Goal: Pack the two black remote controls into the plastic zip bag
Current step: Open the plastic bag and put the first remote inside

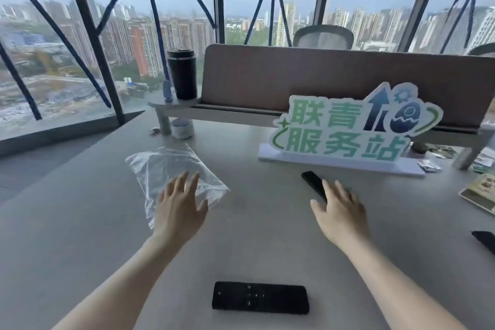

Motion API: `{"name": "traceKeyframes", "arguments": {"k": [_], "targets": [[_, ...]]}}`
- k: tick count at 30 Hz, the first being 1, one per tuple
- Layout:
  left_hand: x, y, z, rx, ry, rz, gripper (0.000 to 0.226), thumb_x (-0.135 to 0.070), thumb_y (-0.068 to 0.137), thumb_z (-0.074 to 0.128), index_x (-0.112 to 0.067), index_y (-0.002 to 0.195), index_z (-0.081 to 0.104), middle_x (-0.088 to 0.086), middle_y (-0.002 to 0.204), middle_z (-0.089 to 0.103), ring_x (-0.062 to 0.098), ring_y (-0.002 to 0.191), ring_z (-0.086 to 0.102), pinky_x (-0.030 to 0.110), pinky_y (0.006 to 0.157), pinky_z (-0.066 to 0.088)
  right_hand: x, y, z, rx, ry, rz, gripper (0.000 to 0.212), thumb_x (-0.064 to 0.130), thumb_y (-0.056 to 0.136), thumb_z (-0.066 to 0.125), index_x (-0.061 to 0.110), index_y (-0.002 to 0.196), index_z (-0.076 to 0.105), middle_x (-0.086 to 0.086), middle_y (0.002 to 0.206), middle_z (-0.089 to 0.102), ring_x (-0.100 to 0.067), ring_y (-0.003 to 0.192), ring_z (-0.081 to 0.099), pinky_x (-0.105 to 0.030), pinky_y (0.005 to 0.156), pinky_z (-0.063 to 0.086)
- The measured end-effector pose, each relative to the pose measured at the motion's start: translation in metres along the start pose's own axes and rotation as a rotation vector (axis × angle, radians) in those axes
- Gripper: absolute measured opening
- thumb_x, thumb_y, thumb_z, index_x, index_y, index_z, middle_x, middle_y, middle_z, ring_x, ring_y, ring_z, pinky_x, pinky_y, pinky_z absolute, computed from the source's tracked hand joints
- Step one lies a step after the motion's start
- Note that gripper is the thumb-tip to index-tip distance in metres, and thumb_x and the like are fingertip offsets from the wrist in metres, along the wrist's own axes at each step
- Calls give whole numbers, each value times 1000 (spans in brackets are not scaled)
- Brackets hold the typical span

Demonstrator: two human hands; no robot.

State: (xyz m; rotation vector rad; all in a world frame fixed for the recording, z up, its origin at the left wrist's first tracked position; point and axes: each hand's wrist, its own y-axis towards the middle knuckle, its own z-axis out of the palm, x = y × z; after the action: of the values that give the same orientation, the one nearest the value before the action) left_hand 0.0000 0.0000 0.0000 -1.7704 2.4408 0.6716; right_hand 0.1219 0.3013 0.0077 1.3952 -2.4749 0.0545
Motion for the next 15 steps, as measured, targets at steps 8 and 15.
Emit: {"name": "traceKeyframes", "arguments": {"k": [8,15], "targets": [[27,12,-6,-119,-33,-19,22,-27,92,53,-24,96,74,2,103,68,29,101,59,37,69,47,-6,14,10,-34,-50,204,56,41,101,37,10,149,36,-13,145,53,-35,131,46,-42,104,37],[-7,19,-12,140,-60,144,26,-31,93,49,-22,104,71,7,96,61,34,93,62,37,73,50,-4,20,2,156,453,301,20,31,86,60,12,83,55,-8,71,69,-25,56,64,-30,55,50]]}}
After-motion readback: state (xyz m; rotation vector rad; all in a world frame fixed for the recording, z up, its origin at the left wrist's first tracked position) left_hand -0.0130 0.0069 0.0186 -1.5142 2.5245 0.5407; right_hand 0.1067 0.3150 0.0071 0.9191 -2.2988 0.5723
